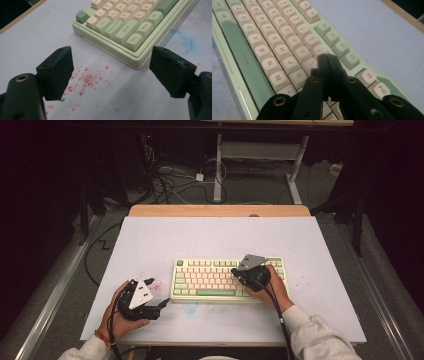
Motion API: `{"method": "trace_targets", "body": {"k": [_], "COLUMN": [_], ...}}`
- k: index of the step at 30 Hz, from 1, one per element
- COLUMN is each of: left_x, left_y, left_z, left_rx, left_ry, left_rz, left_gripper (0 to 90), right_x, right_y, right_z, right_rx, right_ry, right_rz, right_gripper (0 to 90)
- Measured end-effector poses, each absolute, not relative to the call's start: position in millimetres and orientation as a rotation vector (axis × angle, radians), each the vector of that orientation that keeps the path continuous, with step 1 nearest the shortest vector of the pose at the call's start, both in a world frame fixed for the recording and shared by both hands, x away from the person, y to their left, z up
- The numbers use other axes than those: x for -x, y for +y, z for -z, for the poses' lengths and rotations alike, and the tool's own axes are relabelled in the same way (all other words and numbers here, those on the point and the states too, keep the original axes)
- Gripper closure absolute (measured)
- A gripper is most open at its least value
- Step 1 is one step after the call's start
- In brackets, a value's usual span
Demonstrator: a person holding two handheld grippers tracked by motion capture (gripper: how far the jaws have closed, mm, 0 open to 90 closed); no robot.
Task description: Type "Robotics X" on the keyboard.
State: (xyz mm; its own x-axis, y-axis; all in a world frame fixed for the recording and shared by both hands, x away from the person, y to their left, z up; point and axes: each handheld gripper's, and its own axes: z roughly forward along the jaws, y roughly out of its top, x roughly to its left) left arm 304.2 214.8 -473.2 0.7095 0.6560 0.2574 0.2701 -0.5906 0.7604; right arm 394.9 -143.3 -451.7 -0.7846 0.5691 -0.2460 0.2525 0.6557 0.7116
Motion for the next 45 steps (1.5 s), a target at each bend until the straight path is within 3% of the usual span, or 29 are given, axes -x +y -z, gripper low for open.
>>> {"method": "trace_targets", "body": {"k": [15,27,35,37,45], "left_x": [-305.8,-306.3,-306.2,-306.2,-305.9], "left_y": [213.6,215.2,215.4,215.1,216.0], "left_z": [475.1,474.6,474.6,474.9,473.3], "left_rx": [-2.206,-2.203,-2.206,-2.213,-2.206], "left_ry": [0.708,0.724,0.725,0.725,0.74], "left_rz": [-0.678,-0.684,-0.683,-0.685,-0.676], "left_gripper": [19.7,20.4,20.4,20.4,20.4], "right_x": [-396.0,-379.7,-367.3,-362.9,-349.4], "right_y": [-147.6,-162.7,-173.0,-177.3,-192.7], "right_z": [446.9,424.8,416.4,414.8,417.4], "right_rx": [-0.67,-0.656,-0.645,-0.638,-0.651], "right_ry": [2.391,2.284,2.233,2.215,2.147], "right_rz": [-0.981,-1.112,-1.149,-1.164,-1.16], "right_gripper": [90.0,78.5,59.9,50.1,32.8]}}
